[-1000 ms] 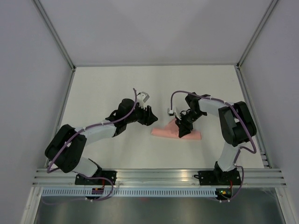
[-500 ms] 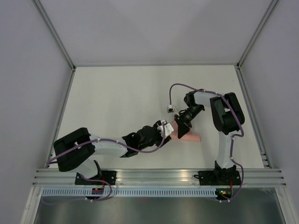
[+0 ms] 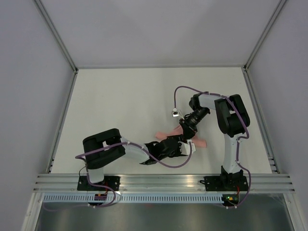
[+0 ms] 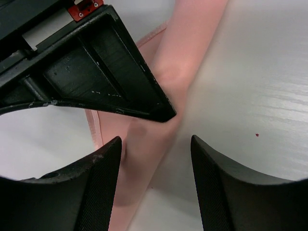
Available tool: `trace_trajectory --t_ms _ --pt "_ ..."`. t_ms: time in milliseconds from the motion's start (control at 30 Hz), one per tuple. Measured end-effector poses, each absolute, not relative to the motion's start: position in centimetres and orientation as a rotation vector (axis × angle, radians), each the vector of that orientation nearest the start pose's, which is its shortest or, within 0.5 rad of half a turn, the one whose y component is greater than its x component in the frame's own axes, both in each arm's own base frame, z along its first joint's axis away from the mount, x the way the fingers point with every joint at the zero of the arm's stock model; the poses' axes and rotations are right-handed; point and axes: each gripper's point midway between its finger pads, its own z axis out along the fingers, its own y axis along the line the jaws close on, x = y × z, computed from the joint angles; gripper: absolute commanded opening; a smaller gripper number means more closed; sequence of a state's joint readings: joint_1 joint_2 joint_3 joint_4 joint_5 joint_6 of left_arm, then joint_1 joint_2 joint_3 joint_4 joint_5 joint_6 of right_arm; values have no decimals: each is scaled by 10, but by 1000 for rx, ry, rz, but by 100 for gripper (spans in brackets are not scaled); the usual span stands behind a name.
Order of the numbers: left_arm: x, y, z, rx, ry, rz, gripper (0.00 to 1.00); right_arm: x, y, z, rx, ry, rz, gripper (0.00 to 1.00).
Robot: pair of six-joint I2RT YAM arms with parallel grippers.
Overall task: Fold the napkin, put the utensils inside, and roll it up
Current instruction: Roll the napkin at the center of the board.
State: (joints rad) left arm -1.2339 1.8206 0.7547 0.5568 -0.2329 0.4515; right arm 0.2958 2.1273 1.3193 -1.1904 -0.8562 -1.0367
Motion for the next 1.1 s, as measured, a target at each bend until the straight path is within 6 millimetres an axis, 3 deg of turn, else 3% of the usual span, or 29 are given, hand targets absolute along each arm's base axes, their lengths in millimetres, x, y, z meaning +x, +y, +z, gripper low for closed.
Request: trace_trajectory --t_ms 133,233,267,367,500,600,833,967,1100 --pt "212 -411 33 1446 1462 -194 63 220 181 14 -1536 2425 1442 15" --pt "215 -415 31 1450 1454 -180 55 220 181 14 -1530 2432 1447 15" --pt "216 -416 31 1450 1453 -179 45 220 181 14 -1525 2434 1450 15" --pt "215 -417 26 1470 1459 -178 25 220 181 14 -1513 2441 1458 15" --pt "213 -418 22 1510 1469 -183 13 221 181 14 -1513 2443 1457 18" --pt "214 -419 21 1526 1476 -196 2 221 180 14 -1509 2450 1454 31" --pt "215 -423 21 1573 1489 -260 2 221 176 20 -1473 2510 1416 60" --pt "215 -425 21 1594 1497 -299 2 227 172 26 -1498 2508 1297 65" --pt "215 -426 20 1601 1509 -326 2 247 167 27 -1501 2483 1141 66"
